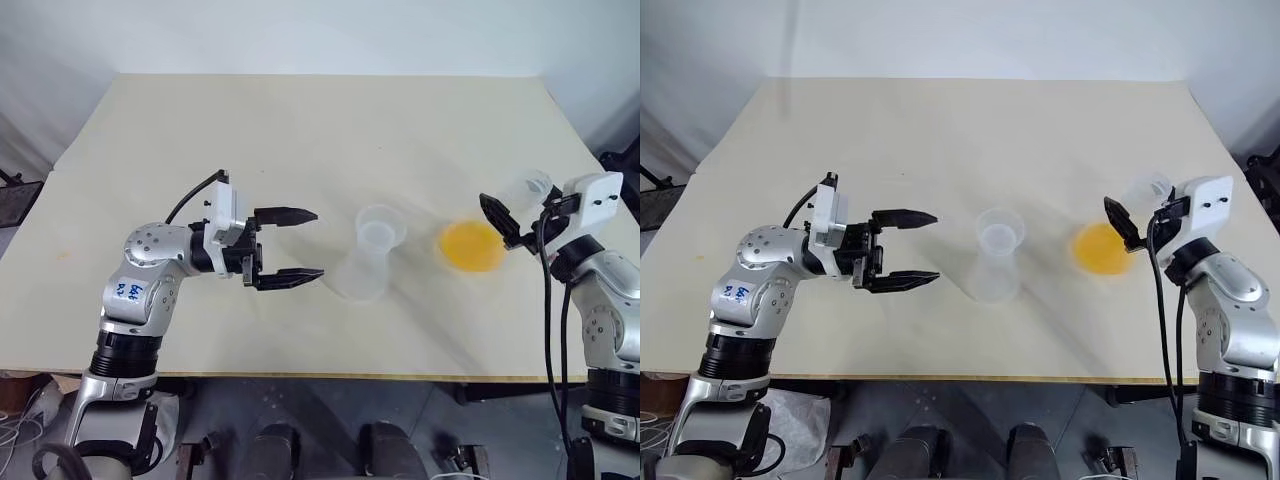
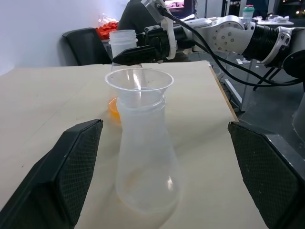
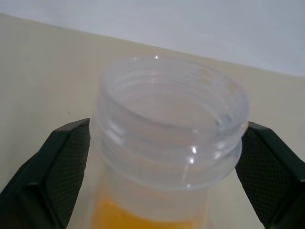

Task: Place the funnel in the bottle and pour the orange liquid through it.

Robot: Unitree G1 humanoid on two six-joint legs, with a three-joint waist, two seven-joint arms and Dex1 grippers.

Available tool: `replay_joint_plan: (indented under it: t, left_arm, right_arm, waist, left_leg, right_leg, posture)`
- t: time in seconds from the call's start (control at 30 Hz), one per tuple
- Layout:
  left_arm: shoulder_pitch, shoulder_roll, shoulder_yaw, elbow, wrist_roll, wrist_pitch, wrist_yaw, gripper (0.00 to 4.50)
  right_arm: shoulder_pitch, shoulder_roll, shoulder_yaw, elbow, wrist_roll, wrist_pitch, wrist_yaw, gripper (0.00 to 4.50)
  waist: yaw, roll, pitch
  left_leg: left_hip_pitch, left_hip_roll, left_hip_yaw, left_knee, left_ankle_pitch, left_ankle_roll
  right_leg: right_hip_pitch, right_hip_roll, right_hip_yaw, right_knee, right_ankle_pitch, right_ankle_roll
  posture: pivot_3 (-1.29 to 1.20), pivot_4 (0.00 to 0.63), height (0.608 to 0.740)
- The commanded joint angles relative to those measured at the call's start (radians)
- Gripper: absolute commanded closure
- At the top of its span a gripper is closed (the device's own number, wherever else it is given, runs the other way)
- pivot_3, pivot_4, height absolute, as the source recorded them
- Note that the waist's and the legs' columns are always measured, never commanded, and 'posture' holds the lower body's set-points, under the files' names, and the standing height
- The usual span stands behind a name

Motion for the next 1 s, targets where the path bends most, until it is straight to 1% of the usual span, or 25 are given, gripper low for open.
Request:
replay_joint_plan:
  t: [0.03, 0.07, 0.17, 0.23, 0.3, 0.33, 0.5, 0.57, 0.67, 0.8, 0.93, 1.0]
  left_arm:
    - [0.007, 0.011, 0.019, -0.039, -0.027, -0.003, 0.008, 0.02]
    - [0.006, 0.011, 0.02, -0.037, -0.027, -0.003, 0.009, 0.02]
    - [0.003, 0.013, 0.02, -0.03, -0.027, -0.008, 0.007, 0.0]
    - [0.002, 0.014, 0.02, -0.027, -0.026, -0.009, 0.008, 0.0]
    - [-0.001, 0.015, 0.02, -0.021, -0.026, -0.012, 0.008, 0.0]
    - [-0.001, 0.015, 0.019, -0.02, -0.025, -0.013, 0.009, 0.0]
    - [-0.01, 0.014, 0.014, -0.002, -0.019, -0.022, 0.008, 0.0]
    - [-0.019, 0.01, 0.006, 0.013, -0.011, -0.029, 0.007, 0.0]
    - [-0.038, 0.003, -0.007, 0.041, -0.003, -0.038, 0.002, 0.0]
    - [-0.072, -0.011, -0.021, 0.093, 0.01, -0.059, -0.006, 0.0]
    - [-0.101, -0.021, -0.035, 0.14, 0.02, -0.083, -0.023, 0.0]
    - [-0.117, -0.028, -0.041, 0.165, 0.025, -0.095, -0.037, 0.0]
  right_arm:
    - [-0.022, 0.004, -0.016, -0.008, 0.013, -0.021, 0.004, 0.0]
    - [-0.025, 0.005, -0.017, -0.005, 0.015, -0.016, 0.003, 0.0]
    - [-0.031, 0.008, -0.017, 0.001, 0.017, -0.006, -0.001, 0.55]
    - [-0.034, 0.012, -0.022, 0.002, 0.023, -0.004, -0.005, 1.18]
    - [-0.036, 0.014, -0.023, 0.0, 0.029, 0.002, -0.006, 1.91]
    - [-0.034, 0.015, -0.023, -0.003, 0.031, 0.006, -0.006, 2.04]
    - [-0.027, 0.016, -0.022, -0.048, 0.032, 0.003, -0.009, 2.03]
    - [-0.025, 0.01, -0.002, -0.117, 0.02, 0.012, -0.018, 2.03]
    - [-0.03, -0.012, 0.049, -0.225, -0.004, 0.072, -0.036, 2.03]
    - [-0.051, -0.036, 0.112, -0.339, -0.065, 0.116, -0.069, 2.03]
    - [-0.108, -0.076, 0.162, -0.428, -0.12, 0.177, -0.092, 2.03]
    - [-0.137, -0.129, 0.207, -0.474, -0.188, 0.194, -0.088, 2.03]
  waist:
    - [0.0, 0.0, 0.0]
    - [0.0, 0.0, 0.0]
    - [0.0, 0.0, 0.0]
    - [0.0, 0.0, 0.0]
    - [0.0, 0.0, 0.0]
    - [0.0, 0.0, 0.0]
    - [0.0, 0.0, 0.0]
    - [0.0, 0.001, 0.0]
    - [-0.001, 0.001, 0.0]
    - [0.0, 0.001, 0.0]
    - [0.0, 0.001, 0.0]
    - [0.001, 0.001, 0.0]
  left_leg:
    - [0.0, 0.0, 0.0, 0.0, 0.0, 0.0]
    - [0.0, 0.0, 0.0, 0.0, 0.0, 0.0]
    - [0.0, 0.0, 0.0, 0.0, 0.0, 0.0]
    - [0.0, 0.0, 0.0, 0.0, 0.0, 0.0]
    - [0.0, 0.0, 0.0, 0.0, 0.0, 0.0]
    - [0.0, 0.0, 0.0, 0.0, 0.0, 0.0]
    - [0.0, 0.0, 0.0, 0.0, 0.0, 0.0]
    - [0.0, 0.0, 0.0, 0.0, 0.0, 0.0]
    - [-0.001, 0.0, 0.0, 0.0, 0.0, 0.0]
    - [-0.001, 0.0, 0.0, 0.0, 0.0, 0.0]
    - [-0.002, 0.0, 0.0, 0.0, 0.0, 0.0]
    - [-0.003, 0.0, -0.001, 0.0, 0.0, 0.0]
  right_leg:
    - [0.0, 0.0, 0.0, 0.0, 0.0, 0.0]
    - [0.0, 0.0, 0.0, 0.0, 0.0, 0.0]
    - [0.0, 0.0, 0.0, 0.0, 0.0, 0.0]
    - [0.0, 0.0, 0.0, 0.0, 0.0, 0.0]
    - [0.0, 0.0, 0.0, 0.0, 0.0, 0.0]
    - [0.0, 0.0, 0.0, 0.0, 0.0, 0.0]
    - [0.0, 0.0, 0.0, 0.0, 0.0, 0.0]
    - [0.0, 0.0, 0.0, 0.0, 0.0, 0.0]
    - [-0.001, 0.0, 0.0, 0.0, 0.0, 0.0]
    - [-0.001, 0.0, 0.0, 0.0, 0.0, 0.0]
    - [-0.002, 0.0, 0.0, -0.001, 0.0, 0.0]
    - [-0.003, 0.0, 0.0, -0.001, 0.0, 0.0]
  posture:
    - [0.0, 0.15, 0.74]
    - [0.0, 0.15, 0.74]
    - [0.0, 0.15, 0.74]
    - [0.0, 0.15, 0.74]
    - [0.0, 0.15, 0.74]
    - [0.0, 0.15, 0.74]
    - [0.0, 0.15, 0.74]
    - [0.0, 0.15, 0.74]
    - [0.0, 0.15, 0.74]
    - [0.0, 0.15, 0.74]
    - [0.0, 0.15, 0.74]
    - [0.0, 0.15, 0.74]
